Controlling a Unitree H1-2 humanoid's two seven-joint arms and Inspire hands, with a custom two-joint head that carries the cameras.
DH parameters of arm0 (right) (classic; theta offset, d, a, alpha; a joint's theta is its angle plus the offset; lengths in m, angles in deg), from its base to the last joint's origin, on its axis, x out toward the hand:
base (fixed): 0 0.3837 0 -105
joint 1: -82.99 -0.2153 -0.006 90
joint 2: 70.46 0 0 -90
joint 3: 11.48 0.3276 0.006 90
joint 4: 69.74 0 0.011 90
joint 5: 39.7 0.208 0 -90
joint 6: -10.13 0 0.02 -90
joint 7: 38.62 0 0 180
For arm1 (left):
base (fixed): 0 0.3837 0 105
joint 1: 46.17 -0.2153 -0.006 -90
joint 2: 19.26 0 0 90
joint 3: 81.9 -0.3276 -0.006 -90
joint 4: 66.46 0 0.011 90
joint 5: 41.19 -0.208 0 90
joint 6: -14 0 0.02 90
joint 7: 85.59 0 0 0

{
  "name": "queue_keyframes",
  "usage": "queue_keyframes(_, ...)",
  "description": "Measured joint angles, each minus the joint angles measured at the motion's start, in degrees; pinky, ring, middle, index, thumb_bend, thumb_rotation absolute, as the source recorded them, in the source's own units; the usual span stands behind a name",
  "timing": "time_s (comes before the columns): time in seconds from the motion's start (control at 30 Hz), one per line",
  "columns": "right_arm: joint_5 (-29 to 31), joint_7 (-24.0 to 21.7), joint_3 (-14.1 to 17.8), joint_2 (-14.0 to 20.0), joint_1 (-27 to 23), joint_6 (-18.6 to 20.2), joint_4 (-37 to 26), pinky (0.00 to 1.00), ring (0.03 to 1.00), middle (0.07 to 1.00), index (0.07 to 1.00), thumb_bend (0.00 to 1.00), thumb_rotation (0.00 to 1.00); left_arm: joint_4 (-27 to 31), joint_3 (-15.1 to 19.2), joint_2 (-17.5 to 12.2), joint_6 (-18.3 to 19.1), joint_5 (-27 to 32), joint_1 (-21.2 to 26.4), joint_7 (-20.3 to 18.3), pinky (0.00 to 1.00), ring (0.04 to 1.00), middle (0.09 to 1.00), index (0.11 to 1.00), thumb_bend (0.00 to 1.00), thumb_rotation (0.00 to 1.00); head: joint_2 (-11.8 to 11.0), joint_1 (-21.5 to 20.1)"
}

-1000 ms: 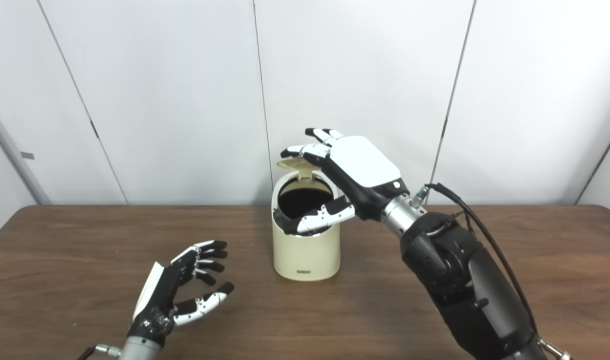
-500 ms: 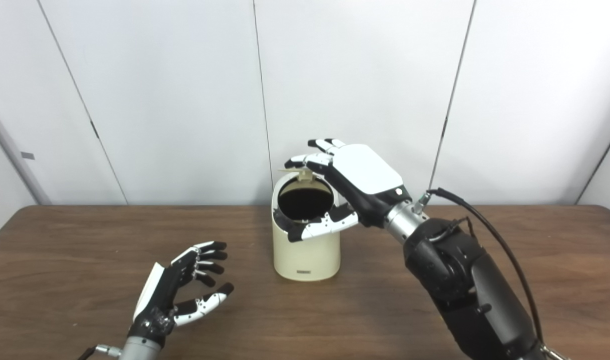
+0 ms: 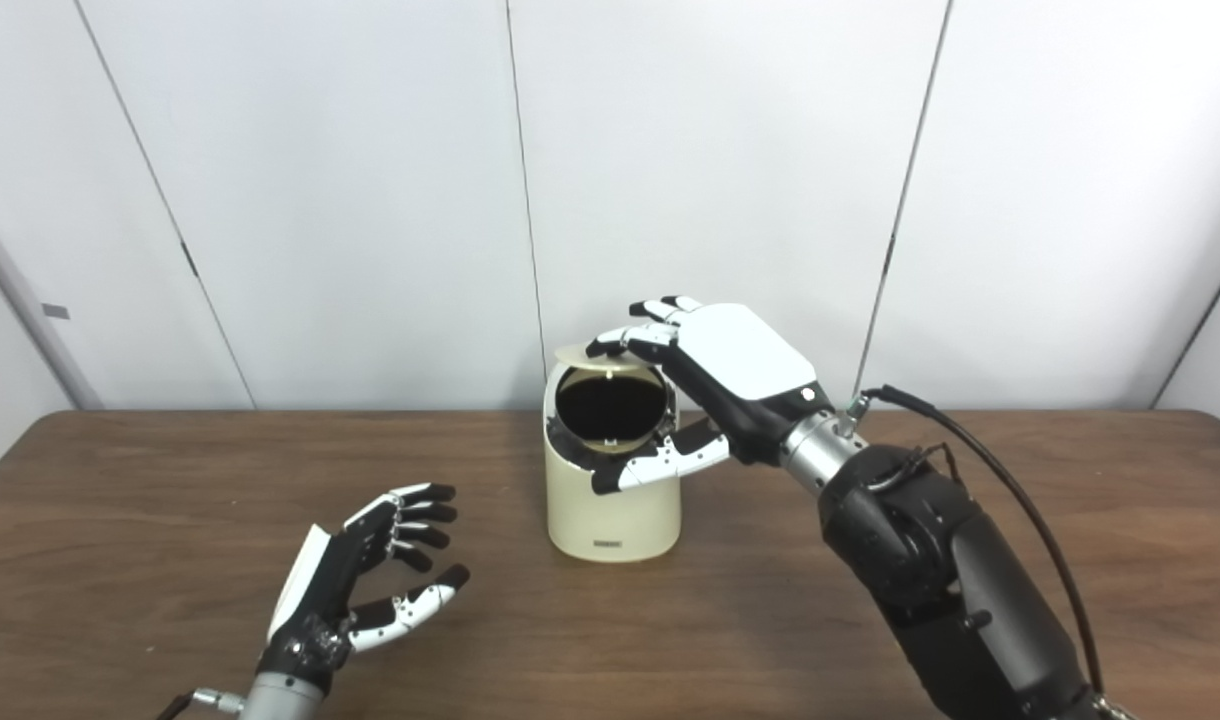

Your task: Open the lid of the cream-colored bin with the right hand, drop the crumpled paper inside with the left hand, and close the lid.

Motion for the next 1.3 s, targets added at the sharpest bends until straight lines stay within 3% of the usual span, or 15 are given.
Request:
queue_keyframes(0.3,0.4,-1.3,0.1,0.1,1.4,0.2,-0.4,0.97,0.926,0.742,0.74,0.75,0.68,0.2,-0.1,0.0,0.4,0.0,0.0,0.0,0.54,0.646,0.725,0.769,0.54,0.05,0.4,0.1)
queue_keyframes(0.57,0.0,-1.3,-0.3,0.4,1.5,-0.6,-0.3,0.99,0.883,0.705,0.704,0.76,0.73,0.9,-0.4,0.2,0.8,0.0,-0.1,0.0,0.55,0.648,0.722,0.766,0.54,0.07,1.3,0.5)
queue_keyframes(1.03,-0.6,-1.2,-0.9,0.7,2.4,-2.8,0.3,0.97,0.871,0.692,0.685,0.75,0.63,1.7,-0.6,0.2,2.1,-0.1,-0.2,0.0,0.55,0.647,0.72,0.763,0.54,0.07,2.0,0.8)
queue_keyframes(1.3,-1.9,-1.7,-1.8,1.1,2.3,-2.9,0.1,0.97,0.867,0.687,0.68,0.76,0.64,1.7,-0.8,0.4,2.1,-0.1,-0.3,0.0,0.54,0.642,0.717,0.762,0.54,0.08,2.5,1.1)
